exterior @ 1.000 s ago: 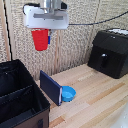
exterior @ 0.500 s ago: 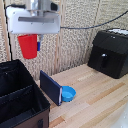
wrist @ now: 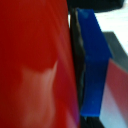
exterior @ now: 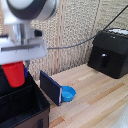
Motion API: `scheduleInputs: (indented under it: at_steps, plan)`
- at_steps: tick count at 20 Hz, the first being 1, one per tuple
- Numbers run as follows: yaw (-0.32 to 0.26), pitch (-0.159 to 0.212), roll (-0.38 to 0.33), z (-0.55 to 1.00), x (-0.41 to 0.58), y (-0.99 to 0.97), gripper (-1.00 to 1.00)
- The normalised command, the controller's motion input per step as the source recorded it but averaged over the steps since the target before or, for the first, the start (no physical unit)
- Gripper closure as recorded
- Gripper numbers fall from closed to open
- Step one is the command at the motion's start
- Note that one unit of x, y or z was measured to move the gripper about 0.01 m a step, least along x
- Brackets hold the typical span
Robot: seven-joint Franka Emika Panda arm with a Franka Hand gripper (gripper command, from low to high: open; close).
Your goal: Please find the red cup among the items before you. Carefully move your gripper towards it and gently hold it. Locate the front section of the organizer in front of you. Transfer the red cup above the front section and let go, placing it within that section.
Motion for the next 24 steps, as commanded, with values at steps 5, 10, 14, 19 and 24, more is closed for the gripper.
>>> scheduleInputs:
  at_steps: [5,10,14,19,24]
  plan:
    - [0.057,-0.117,-0.201,-0.48,0.061,0.21,1.00]
    - [0.129,-0.230,-0.146,-0.07,0.132,0.08,1.00]
    - [0.240,-0.206,-0.007,0.09,0.235,-0.07,-1.00]
    - [0.145,-0.084,0.084,0.36,0.278,-0.24,-1.00]
    - [0.038,-0.092,0.086,0.67,0.349,-0.31,-1.00]
